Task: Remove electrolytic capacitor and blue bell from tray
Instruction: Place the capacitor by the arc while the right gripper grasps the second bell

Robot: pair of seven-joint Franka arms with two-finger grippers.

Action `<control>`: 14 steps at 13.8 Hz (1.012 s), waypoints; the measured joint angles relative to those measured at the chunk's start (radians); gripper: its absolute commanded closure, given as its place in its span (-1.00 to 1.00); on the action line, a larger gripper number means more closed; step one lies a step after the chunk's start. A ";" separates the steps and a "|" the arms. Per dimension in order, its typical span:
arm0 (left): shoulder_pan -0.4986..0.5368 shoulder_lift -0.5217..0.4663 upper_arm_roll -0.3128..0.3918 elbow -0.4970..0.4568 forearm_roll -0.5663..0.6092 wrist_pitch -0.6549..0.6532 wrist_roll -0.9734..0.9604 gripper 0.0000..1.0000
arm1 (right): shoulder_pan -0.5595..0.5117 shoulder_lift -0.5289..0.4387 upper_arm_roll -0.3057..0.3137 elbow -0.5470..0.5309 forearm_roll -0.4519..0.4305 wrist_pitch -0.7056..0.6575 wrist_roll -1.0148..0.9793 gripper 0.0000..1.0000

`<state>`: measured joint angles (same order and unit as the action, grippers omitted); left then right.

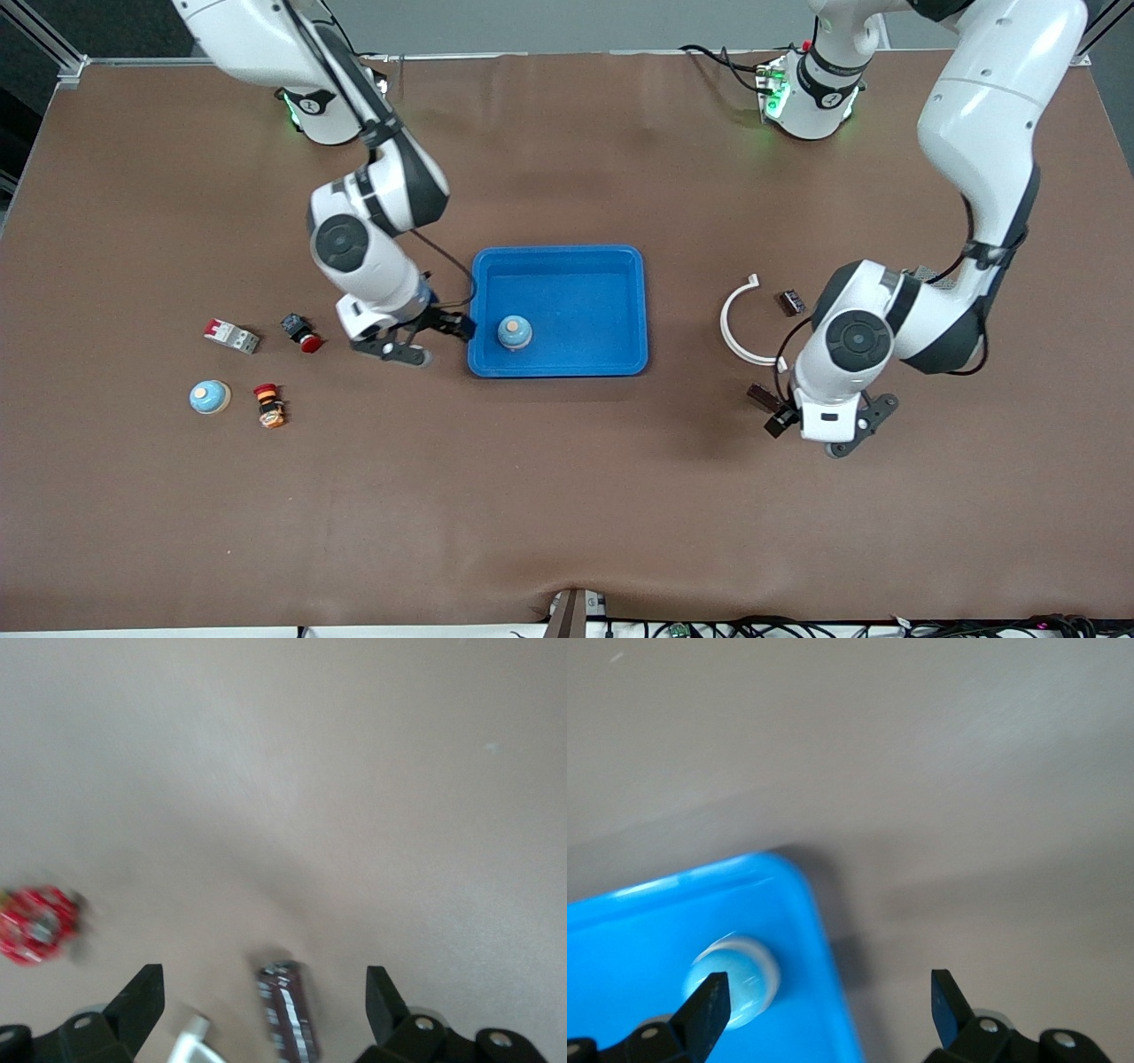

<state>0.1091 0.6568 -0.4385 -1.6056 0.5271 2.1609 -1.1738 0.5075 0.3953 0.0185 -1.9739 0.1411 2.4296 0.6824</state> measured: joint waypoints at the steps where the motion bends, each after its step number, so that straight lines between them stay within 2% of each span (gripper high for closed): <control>1: 0.011 -0.025 0.000 0.001 -0.002 -0.021 0.069 -1.00 | 0.029 0.004 -0.001 -0.003 -0.003 0.010 0.026 -1.00; 5: 0.047 -0.121 -0.001 0.003 -0.030 -0.080 0.274 -1.00 | 0.098 0.047 -0.005 0.009 -0.078 0.030 0.161 -1.00; 7: 0.065 -0.169 -0.001 0.015 -0.080 -0.124 0.353 -1.00 | 0.113 0.083 -0.005 0.034 -0.117 0.033 0.214 -1.00; 11: 0.075 -0.211 -0.003 0.134 -0.115 -0.325 0.530 -1.00 | 0.134 0.168 -0.006 0.111 -0.125 0.033 0.257 -1.00; 14: 0.079 -0.240 -0.003 0.176 -0.115 -0.377 0.636 -1.00 | 0.142 0.218 -0.008 0.160 -0.125 0.034 0.272 -1.00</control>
<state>0.1877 0.4169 -0.4412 -1.4294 0.4117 1.7841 -0.5374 0.6496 0.6129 0.0105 -1.8137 0.0161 2.4631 0.9541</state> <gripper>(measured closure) 0.000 0.000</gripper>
